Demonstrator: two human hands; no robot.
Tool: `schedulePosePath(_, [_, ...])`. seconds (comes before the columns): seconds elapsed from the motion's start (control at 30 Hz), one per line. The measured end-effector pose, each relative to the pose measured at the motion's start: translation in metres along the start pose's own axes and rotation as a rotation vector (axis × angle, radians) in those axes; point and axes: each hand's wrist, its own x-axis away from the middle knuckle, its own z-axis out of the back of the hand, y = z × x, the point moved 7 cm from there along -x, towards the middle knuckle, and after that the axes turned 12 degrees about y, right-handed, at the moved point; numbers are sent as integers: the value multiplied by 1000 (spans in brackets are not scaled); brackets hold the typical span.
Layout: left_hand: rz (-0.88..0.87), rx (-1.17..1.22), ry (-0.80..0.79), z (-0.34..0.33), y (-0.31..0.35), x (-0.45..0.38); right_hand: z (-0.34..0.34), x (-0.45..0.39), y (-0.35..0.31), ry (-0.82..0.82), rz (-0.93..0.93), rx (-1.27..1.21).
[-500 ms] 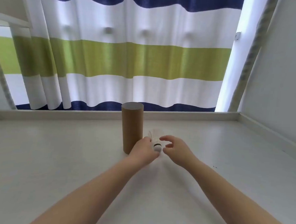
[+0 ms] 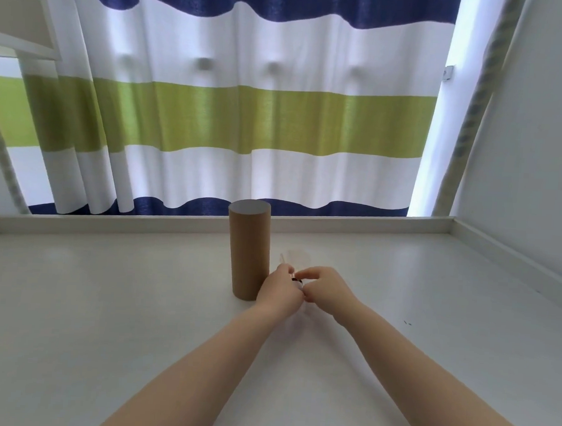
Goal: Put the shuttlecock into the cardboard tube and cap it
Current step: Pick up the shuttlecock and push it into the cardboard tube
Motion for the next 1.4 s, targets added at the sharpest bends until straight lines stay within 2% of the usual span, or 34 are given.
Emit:
schedulePosePath(0.13, [-43,170,93,12,7,10,13,2,-1,107,-8,-192])
schedulePosePath(0.27, [-182,248,166,23,23,28,28,5,-4,219,-41,-394])
schedulePosePath(0.37, [-282,273,176,37,35,41,33,6,-13,191,-25,-426])
schedulePosePath(0.57, [-398,269,132,85,57,53,40,8,-44,131,132,-472])
schedulePosePath(0.67, [-450,172,318,124,67,52,40,9,-63,137,277,-359])
schedulePosePath(0.73, [-600,17,452,147,82,55,36,11,-75,136,361,-281])
schedulePosePath(0.83, [-774,-184,408,155,101,55,30,14,-91,151,454,-185])
schedulePosePath(0.93, [-764,-280,390,159,108,46,28,16,-109,184,543,-164])
schedulePosePath(1.07, [-762,-270,399,174,118,37,28,16,-134,176,636,-123])
schedulePosePath(1.23, [-826,-262,369,194,128,25,46,21,-169,303,895,-43])
schedulePosePath(1.4, [-929,-257,377,202,135,15,38,10,-190,245,1003,124])
